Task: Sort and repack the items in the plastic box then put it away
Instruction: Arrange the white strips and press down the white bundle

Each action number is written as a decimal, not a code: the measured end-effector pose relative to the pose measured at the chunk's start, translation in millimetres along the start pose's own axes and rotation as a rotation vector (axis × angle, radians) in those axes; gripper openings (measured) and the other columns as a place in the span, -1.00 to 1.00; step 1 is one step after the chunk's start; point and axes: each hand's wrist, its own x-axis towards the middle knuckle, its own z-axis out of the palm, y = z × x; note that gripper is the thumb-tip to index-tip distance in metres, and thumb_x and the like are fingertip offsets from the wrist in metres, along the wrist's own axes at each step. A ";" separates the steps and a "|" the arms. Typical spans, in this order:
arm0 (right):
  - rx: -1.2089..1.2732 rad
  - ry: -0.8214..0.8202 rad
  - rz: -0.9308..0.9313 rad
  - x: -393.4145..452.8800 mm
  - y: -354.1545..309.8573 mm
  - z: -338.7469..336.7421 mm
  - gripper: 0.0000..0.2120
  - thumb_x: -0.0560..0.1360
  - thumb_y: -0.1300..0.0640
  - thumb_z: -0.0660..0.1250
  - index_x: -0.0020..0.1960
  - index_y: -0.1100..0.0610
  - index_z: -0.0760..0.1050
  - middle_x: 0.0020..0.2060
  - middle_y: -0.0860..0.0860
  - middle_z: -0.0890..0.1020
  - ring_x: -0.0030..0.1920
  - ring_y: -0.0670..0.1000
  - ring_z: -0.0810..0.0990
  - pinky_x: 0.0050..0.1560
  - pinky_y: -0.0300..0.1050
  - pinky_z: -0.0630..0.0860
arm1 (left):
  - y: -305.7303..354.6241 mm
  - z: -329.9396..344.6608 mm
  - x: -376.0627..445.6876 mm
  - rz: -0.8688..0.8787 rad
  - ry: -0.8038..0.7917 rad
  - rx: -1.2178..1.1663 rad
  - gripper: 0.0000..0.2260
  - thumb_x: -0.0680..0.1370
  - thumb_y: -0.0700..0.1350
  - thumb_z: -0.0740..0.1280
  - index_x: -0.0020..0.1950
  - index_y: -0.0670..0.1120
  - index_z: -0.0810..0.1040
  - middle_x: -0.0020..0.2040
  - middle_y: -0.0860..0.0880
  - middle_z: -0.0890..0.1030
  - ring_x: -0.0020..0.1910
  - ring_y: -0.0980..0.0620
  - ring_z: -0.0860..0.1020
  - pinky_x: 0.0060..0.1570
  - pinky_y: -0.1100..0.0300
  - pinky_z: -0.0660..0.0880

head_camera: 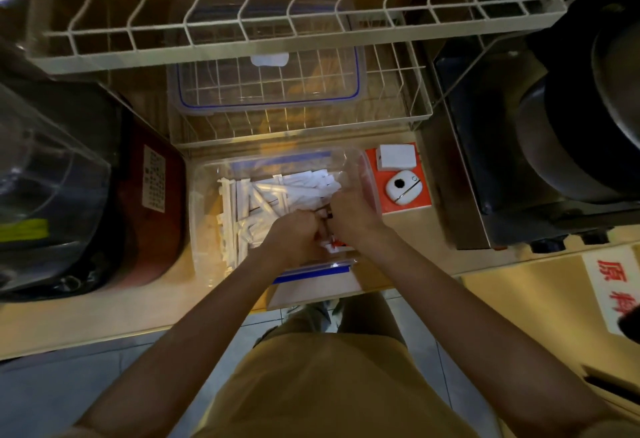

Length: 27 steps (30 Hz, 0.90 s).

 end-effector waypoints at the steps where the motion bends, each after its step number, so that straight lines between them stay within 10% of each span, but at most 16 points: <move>1: -0.001 0.010 0.008 1.8 0.9 3.3 -0.79 0.53 0.31 0.18 0.06 0.33 0.55 0.04 0.23 0.62 0.05 0.16 0.59 0.04 -0.08 0.50 | 0.1 2.0 0.9 0.008 0.001 0.030 -0.81 0.44 -0.03 0.35 -0.06 -0.11 0.65 -0.01 -0.11 0.65 0.03 -0.07 0.56 -0.02 0.15 0.46; 22: -0.103 0.003 -0.126 0.9 5.5 -2.3 -0.76 0.50 0.29 0.26 0.16 0.27 0.48 0.13 0.19 0.56 0.11 0.15 0.55 0.10 -0.04 0.52 | -18.7 -10.5 -19.1 0.011 0.073 0.076 -0.87 0.47 -0.17 0.33 0.00 -0.10 0.59 0.04 -0.10 0.60 0.02 -0.05 0.56 0.05 0.10 0.52; 27: -0.097 0.189 -0.141 10.4 1.6 -9.7 -0.81 0.53 0.30 0.17 0.08 0.27 0.50 0.07 0.19 0.54 0.05 0.15 0.56 -0.06 -0.06 0.52 | -40.6 -23.9 -33.0 -0.069 0.274 0.110 -0.60 0.45 -0.32 0.27 0.24 0.00 0.49 0.26 -0.03 0.48 0.25 -0.04 0.41 0.15 0.08 0.46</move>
